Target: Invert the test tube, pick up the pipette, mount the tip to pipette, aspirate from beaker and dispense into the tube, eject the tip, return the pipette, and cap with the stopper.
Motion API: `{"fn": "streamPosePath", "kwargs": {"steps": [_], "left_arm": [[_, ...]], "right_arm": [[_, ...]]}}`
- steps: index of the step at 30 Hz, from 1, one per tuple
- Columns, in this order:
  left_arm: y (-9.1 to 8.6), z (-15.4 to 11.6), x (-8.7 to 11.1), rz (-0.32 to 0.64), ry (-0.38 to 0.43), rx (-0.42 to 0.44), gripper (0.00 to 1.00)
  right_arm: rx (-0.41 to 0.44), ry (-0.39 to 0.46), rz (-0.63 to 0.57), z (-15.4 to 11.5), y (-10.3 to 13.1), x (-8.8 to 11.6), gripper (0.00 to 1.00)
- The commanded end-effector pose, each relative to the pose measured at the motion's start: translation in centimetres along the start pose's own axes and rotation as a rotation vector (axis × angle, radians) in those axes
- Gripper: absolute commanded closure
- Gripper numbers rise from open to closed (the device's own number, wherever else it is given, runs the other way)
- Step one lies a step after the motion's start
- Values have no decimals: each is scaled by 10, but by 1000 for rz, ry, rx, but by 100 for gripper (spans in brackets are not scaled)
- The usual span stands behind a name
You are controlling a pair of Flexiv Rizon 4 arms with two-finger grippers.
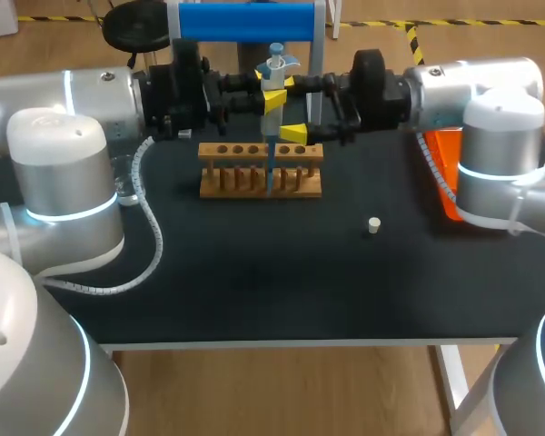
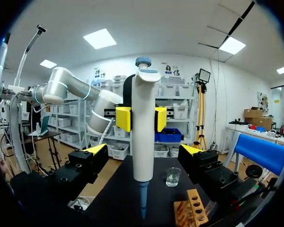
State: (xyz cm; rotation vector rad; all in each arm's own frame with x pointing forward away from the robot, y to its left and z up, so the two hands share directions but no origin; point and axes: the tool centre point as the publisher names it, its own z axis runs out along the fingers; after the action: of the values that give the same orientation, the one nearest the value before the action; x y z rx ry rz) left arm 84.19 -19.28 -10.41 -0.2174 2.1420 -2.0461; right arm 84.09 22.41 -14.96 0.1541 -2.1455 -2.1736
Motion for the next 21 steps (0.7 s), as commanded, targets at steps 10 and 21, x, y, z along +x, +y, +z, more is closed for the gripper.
{"fn": "streamPosePath", "kwargs": {"steps": [10, 21], "left_arm": [[0, 1, 0, 1, -2, 2, 100], [0, 1, 0, 1, -2, 2, 100]], "right_arm": [[3, 4, 10, 19, -2, -7, 0], [-13, 5, 7, 26, 3, -8, 5]]}}
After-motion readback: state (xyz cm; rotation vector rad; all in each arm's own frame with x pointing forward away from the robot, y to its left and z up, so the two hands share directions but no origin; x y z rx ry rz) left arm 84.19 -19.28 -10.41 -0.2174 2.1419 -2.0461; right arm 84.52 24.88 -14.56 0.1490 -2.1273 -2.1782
